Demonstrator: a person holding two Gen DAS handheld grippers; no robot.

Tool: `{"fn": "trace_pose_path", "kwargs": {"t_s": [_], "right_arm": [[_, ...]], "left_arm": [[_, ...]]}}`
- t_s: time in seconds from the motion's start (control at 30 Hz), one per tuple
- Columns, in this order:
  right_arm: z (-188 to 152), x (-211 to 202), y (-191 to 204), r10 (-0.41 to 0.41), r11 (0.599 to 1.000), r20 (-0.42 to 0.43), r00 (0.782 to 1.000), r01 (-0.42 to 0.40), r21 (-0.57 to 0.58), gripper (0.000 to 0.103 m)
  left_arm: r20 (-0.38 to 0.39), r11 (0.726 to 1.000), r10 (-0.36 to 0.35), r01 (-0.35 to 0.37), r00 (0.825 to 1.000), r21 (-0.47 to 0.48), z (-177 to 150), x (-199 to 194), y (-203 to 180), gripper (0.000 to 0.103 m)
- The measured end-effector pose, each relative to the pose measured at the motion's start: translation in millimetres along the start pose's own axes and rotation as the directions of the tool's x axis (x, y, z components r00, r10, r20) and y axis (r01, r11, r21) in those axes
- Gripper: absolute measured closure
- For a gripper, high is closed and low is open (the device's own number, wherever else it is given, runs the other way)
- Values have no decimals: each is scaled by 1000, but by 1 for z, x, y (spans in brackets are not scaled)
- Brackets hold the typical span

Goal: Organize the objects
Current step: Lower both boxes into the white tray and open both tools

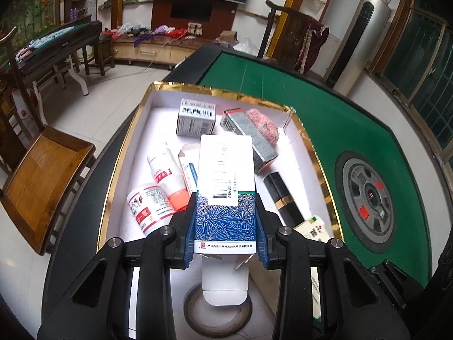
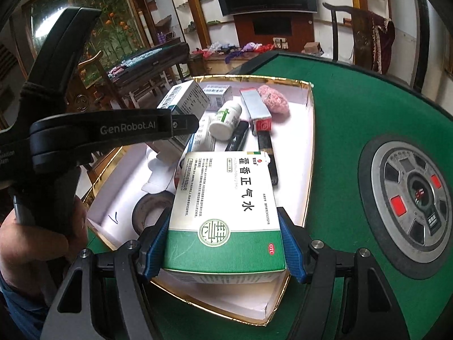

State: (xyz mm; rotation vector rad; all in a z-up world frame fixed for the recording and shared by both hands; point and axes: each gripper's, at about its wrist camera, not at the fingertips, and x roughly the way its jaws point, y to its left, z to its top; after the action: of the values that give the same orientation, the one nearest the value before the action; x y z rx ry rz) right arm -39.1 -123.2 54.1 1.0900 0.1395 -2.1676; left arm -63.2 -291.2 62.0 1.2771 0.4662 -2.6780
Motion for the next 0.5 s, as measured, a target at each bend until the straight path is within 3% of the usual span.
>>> {"fn": "trace_pose_path", "kwargs": {"t_s": [0.5], "right_arm": [[-8,1,4,-10,1000,-28,1000,10,3,33]], "left_arm": [[-54,998,46,-44,997,49,-8,17,-8,69]]}}
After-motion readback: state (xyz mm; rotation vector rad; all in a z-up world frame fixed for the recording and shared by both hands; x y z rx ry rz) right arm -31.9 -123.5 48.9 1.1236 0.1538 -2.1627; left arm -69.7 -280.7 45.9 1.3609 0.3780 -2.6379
